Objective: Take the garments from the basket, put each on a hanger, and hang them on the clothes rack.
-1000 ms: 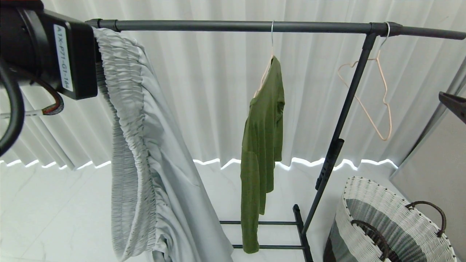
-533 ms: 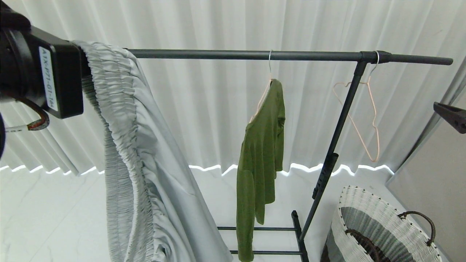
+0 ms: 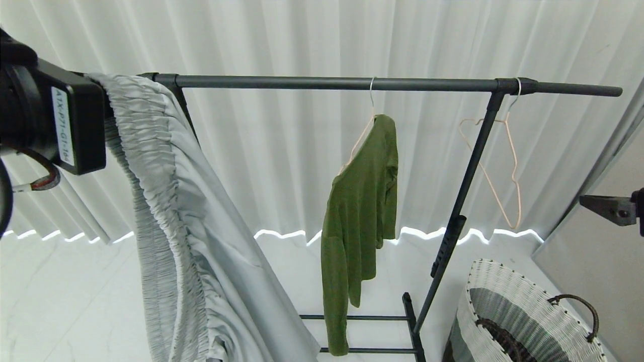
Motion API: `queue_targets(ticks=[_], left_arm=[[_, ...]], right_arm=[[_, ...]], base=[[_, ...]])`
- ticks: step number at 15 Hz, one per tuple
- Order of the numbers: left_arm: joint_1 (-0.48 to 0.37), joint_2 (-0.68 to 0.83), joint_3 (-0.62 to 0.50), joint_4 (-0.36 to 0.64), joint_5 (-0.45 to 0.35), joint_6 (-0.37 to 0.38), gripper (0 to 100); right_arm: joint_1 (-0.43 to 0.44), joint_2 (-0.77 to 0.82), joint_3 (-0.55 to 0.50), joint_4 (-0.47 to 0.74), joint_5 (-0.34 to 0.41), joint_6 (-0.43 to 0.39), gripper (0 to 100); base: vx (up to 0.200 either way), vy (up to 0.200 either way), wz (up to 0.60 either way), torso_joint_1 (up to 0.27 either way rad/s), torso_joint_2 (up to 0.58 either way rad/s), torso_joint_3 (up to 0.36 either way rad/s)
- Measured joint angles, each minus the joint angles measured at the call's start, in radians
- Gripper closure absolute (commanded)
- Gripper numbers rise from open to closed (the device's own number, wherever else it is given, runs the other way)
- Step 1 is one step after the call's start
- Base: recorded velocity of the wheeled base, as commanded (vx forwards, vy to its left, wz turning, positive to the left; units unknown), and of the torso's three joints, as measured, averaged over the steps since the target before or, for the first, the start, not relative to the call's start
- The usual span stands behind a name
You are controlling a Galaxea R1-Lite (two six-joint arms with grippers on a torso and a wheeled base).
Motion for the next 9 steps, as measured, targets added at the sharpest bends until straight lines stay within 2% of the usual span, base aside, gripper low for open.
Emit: queue_targets(ticks=[3,9], left_arm=[[0.017,-0.003,0.011,-0.001,0.000,-0.001,100],[0.021,-0.007,0.024,0.000,-0.001,-0.002,100]], right_arm=[[-0.015,0.017,-0.004,0.000,0.001,0.003,0],[-0.026,0.045,0.000,-0.003,-0.001,0.005,0]], base=[[0.000,0.000,0.00,0.000,0.00,0.000],[0.200,0.000,0.00,0.002,0.00,0.003]])
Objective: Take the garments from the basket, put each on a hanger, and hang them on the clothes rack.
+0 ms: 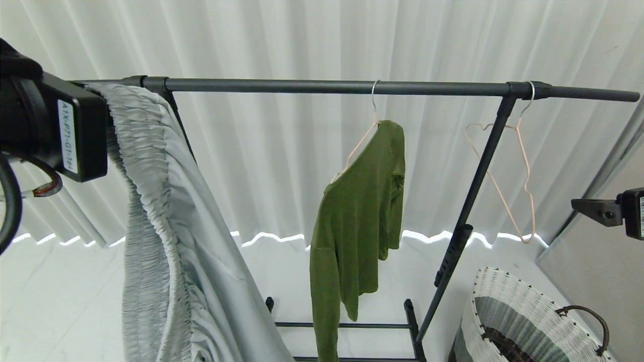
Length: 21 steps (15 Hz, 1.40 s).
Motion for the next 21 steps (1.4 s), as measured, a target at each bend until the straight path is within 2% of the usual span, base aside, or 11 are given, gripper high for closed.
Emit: queue_targets(ticks=[4,6,9,13,21], left_arm=[[0.000,0.000,0.000,-0.002,0.000,0.000,100],[0.000,-0.003,0.010,-0.002,0.000,0.000,100],[-0.003,-0.011,0.030,-0.001,-0.010,0.000,100],[-0.005,-0.020,0.050,-0.001,-0.015,0.000,100],[-0.010,-0.025,0.070,-0.002,-0.014,0.000,100]], right_arm=[[-0.013,0.015,0.016,-0.002,0.001,0.001,0],[-0.029,0.032,0.035,-0.055,0.001,0.019,0],[-0.073,0.075,0.072,-0.096,0.001,0.050,0],[-0.093,0.165,0.090,-0.166,-0.003,0.178,0],[-0.141,0.298,0.091,-0.244,0.007,0.208,0]], base=[[0.200,0.000,0.00,0.008,0.00,0.002],[0.200,0.000,0.00,0.007,0.00,0.000],[0.000,0.000,0.00,0.000,0.00,0.000],[0.000,0.000,0.00,0.000,0.00,0.000],[0.000,0.000,0.00,0.000,0.00,0.000]])
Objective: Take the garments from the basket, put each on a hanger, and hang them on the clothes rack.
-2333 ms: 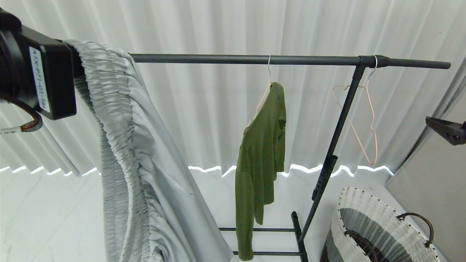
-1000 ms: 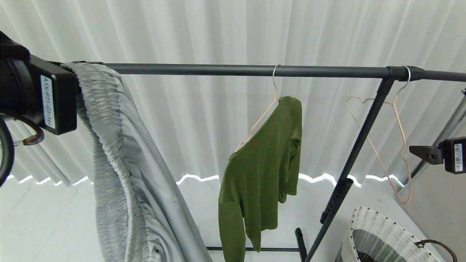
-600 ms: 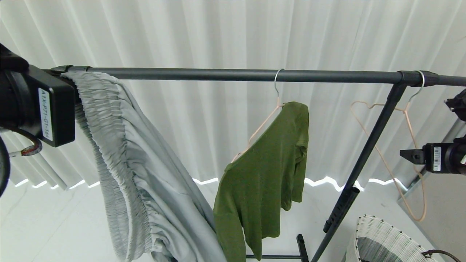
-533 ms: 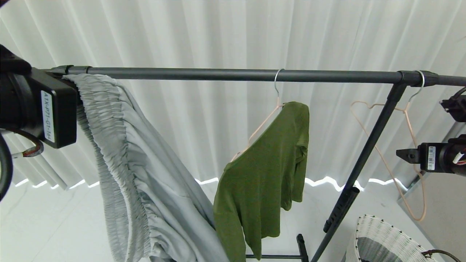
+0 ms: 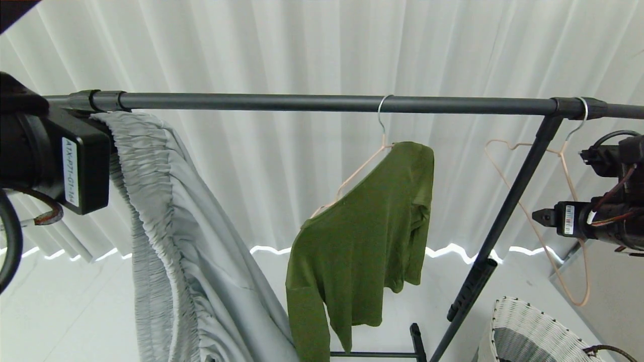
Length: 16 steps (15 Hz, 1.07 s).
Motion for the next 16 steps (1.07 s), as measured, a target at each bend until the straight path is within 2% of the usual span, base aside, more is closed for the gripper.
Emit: queue_targets(ticks=[1,2,11,16], left_arm=[[0.000,0.000,0.000,0.000,0.000,0.000,100],[0.000,0.000,0.000,0.000,0.000,0.000,100],[0.000,-0.002,-0.004,-0.001,0.000,0.000,100],[0.001,-0.007,0.000,-0.020,0.000,0.001,100]], right_arm=[[0.000,0.007,0.000,0.000,0.001,0.000,0],[-0.001,0.013,0.000,0.000,0.001,0.000,100],[-0.001,0.016,0.001,0.002,0.002,0.001,100],[0.003,-0.034,0.004,0.007,0.000,-0.001,100]], base=[[0.000,0.000,0.00,0.000,0.00,0.000],[0.000,0.000,0.00,0.000,0.00,0.000],[0.000,0.000,0.00,0.000,0.00,0.000],[0.000,0.000,0.00,0.000,0.00,0.000]])
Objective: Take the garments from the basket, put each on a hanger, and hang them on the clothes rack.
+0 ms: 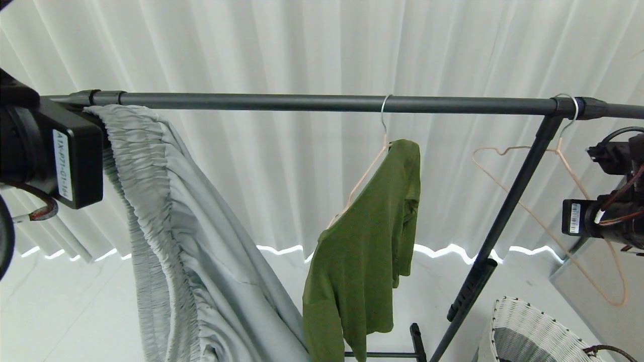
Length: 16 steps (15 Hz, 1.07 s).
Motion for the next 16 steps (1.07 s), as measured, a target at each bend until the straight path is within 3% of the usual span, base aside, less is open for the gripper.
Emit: queue_targets(ticks=[11,16], left_arm=[[0.001,-0.006,0.010,-0.015,0.001,0.005,100],[0.001,-0.033,0.047,-0.016,0.001,0.048,100]], right_arm=[[0.000,-0.227,0.080,-0.008,-0.008,-0.043,100],[0.000,-0.332,0.153,-0.008,-0.008,-0.073,100]], base=[[0.000,0.000,0.00,0.000,0.00,0.000],[-0.200,0.000,0.00,0.003,0.00,0.009]])
